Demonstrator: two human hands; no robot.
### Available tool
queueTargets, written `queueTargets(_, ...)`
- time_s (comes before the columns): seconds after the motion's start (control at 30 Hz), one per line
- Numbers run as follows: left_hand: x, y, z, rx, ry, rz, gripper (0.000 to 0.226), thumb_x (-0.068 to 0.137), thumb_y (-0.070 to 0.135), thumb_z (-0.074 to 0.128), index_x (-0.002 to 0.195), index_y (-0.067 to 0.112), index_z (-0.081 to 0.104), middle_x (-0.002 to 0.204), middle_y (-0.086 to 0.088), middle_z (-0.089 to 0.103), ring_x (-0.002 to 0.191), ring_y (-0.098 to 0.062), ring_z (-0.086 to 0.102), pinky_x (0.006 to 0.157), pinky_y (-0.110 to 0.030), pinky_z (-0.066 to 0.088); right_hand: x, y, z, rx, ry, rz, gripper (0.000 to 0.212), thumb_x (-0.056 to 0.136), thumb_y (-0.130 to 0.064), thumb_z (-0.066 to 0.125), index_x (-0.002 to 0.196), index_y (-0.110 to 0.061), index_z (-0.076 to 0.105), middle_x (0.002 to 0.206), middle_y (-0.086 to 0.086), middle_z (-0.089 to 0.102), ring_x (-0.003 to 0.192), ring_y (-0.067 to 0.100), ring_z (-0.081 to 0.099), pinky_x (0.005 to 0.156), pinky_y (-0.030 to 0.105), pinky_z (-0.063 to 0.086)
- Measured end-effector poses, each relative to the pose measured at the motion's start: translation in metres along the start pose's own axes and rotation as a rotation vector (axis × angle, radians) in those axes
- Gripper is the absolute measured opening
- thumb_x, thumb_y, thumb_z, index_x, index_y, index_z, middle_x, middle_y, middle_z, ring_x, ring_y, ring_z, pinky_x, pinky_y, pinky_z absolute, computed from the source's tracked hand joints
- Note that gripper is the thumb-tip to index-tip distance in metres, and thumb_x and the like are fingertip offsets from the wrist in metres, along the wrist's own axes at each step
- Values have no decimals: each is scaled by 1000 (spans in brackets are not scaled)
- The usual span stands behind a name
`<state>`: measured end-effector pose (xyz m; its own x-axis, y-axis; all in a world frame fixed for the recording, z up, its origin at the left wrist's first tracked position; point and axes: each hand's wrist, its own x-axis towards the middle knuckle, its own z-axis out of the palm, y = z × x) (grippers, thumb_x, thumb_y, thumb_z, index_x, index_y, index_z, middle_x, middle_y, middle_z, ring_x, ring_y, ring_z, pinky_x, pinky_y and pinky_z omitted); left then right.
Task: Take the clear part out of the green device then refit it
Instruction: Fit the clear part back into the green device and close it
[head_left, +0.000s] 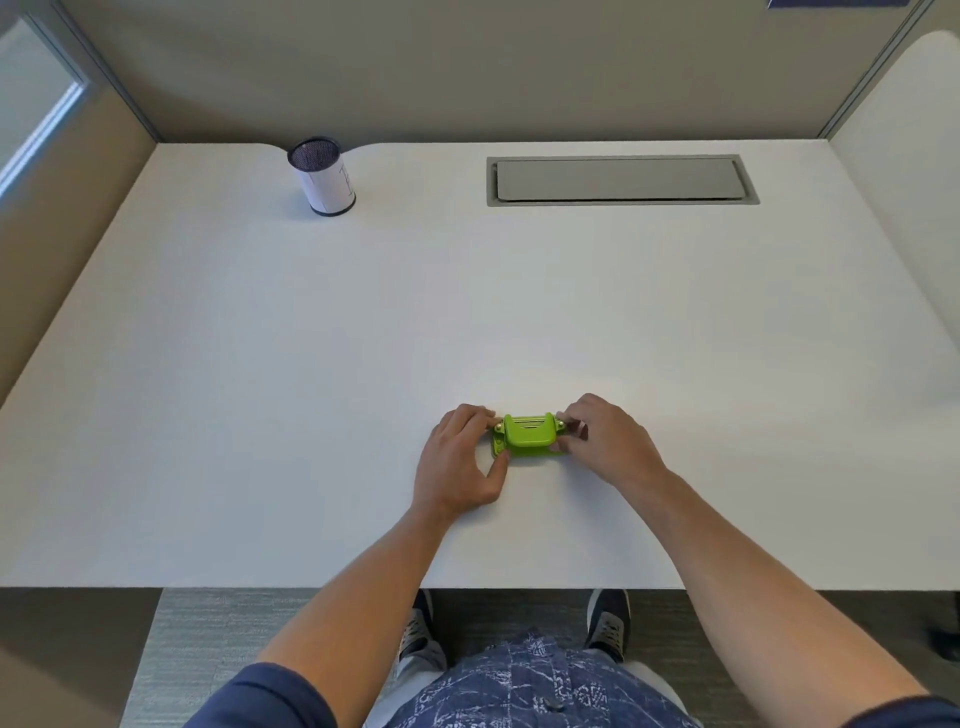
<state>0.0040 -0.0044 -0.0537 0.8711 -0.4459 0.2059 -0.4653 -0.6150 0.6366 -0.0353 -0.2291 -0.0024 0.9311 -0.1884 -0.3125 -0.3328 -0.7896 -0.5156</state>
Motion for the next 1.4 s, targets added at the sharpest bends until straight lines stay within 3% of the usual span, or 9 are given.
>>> queueTargets(0.17,0,1,0,1,3,-6,34,78,31,74,108,17,66,114,5,63,108,-18,62,92,-33,52,10,-23,-13,-228,-43,58,27,71,-36,82,92,-27,67,93,-8,68,85,22,63,66,30,44)
queueTargets(0.27,-1,1,0,-5,9,-5,36,78,31,74,110,17,66,114,5,63,109,-18,62,93,-32,52,10,-31,-9,-345,-13,27,25,74,-30,80,95,-26,66,95,-3,70,87,25,66,67,30,45)
queueTargets(0.43,0,1,-1,6,5,-8,37,79,33,73,112,18,66,115,6,63,109,-17,62,93,-32,52,10,-26,-12,-203,-39,128,28,70,-32,83,92,-30,67,93,-7,72,87,21,66,67,29,46)
queueTargets(0.63,0,2,-1,-12,8,-14,38,80,32,74,114,17,69,115,5,64,108,-17,62,93,-30,52,16,-34,-18,-233,-81,167,30,61,-29,89,77,-27,64,77,-9,66,76,21,64,58,25,37)
queueTargets(0.73,1,2,-3,-40,1,-26,37,80,29,76,113,15,70,115,4,64,110,-17,63,95,-30,51,14,-32,-14,-220,-51,148,27,64,-27,87,77,-26,64,80,-8,68,75,21,63,56,25,36)
queueTargets(0.93,4,0,-6,-174,-16,-108,32,83,10,67,113,18,75,114,7,65,116,-11,62,99,-27,51,5,-17,-9,-29,-24,101,28,67,-32,87,89,-23,71,84,-5,70,77,20,63,65,30,46)
queueTargets(1.17,11,-1,-5,-247,-21,-197,24,82,7,69,102,17,75,109,11,62,105,-8,64,95,-27,52,-7,22,-15,597,-96,109,31,78,-6,84,108,-10,78,97,14,78,83,17,71,83,27,58)
queueTargets(1.4,16,2,-7,-245,-62,-218,26,78,11,69,102,18,77,105,6,59,102,-15,62,95,-32,52,-7,23,-10,651,-40,169,26,73,-6,87,97,-9,78,89,18,76,76,16,69,70,27,59)
